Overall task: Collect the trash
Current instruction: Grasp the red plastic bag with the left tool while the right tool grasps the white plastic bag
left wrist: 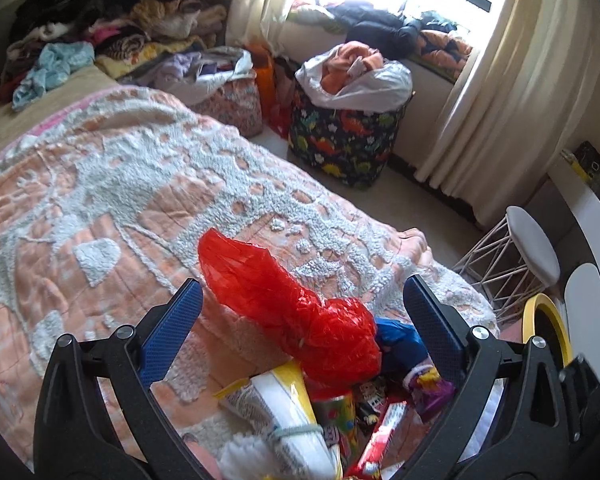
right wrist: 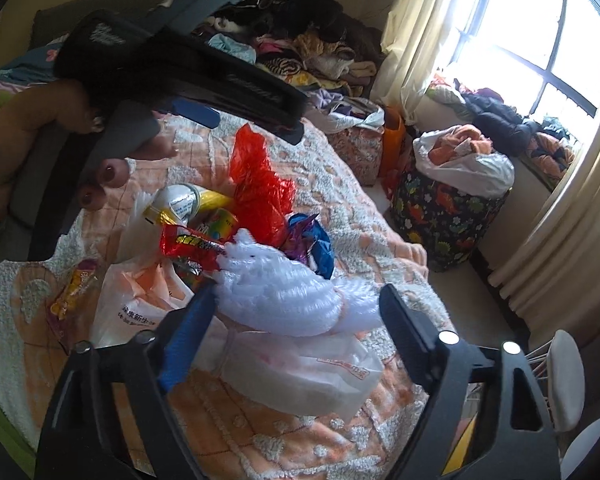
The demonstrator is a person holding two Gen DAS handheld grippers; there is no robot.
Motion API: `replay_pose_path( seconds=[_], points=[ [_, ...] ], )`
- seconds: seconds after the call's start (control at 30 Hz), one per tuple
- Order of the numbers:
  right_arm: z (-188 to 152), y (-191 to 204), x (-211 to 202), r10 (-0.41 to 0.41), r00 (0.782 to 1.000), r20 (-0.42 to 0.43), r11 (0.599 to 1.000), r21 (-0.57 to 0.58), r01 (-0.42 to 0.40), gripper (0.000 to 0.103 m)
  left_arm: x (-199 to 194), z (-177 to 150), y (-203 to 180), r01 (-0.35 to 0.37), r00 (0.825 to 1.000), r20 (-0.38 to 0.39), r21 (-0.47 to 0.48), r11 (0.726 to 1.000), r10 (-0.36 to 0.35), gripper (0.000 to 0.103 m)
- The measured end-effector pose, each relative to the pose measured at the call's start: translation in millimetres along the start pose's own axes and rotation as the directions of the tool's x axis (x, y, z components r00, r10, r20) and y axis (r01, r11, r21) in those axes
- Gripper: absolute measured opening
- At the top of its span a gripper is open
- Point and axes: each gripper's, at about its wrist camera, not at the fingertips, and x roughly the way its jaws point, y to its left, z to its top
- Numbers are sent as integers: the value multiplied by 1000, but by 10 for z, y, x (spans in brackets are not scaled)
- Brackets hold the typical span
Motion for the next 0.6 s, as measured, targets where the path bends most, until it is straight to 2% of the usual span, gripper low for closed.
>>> replay_pose_path(
  seconds=[0.03, 0.07, 0.1, 0.23, 0.3, 0.4, 0.47, 0.5, 0.57, 0.6],
  points=[
    [2, -3, 18, 17, 1000, -4, 1000, 5, -17, 66, 64, 24, 31, 1, 1000, -17, -18, 1000, -2, 92],
    [5, -5, 38, 39, 999, -9, 999, 8, -39, 54, 123, 43, 56, 0, 999, -35, -34, 999, -2, 92],
    [5, -3, 54, 50, 999, -14, 999, 5, -50, 49, 180, 56, 86, -1, 998, -55, -53, 999, -2, 92],
    [-11, 13, -3, 78, 997, 20, 997, 4, -78, 36, 383, 89, 185, -4, 994, -111, -119, 993, -9, 92],
    [-18, 4, -47, 90, 995, 34, 996, 24, -91, 32, 445, 75, 226, 4, 991, -132, -154, 988, -25, 85],
    [-29, -44, -133, 99, 993, 68, 992, 66, -104, 31, 515, 35, 280, 16, 985, -164, -196, 981, -49, 70],
    [-41, -88, -201, 104, 991, 89, 988, 104, -113, 31, 532, 9, 284, 19, 984, -170, -203, 979, -55, 54],
    [-40, -114, -228, 106, 990, 96, 986, 122, -117, 31, 529, -3, 279, 28, 984, -167, -204, 979, -63, 49],
    [-47, -170, -284, 109, 987, 115, 979, 158, -127, 31, 520, -19, 252, 39, 984, -161, -193, 980, -71, 32],
    [-52, -195, -311, 108, 986, 125, 976, 174, -128, 31, 501, -26, 239, 48, 985, -154, -189, 981, -77, 30]
  ],
)
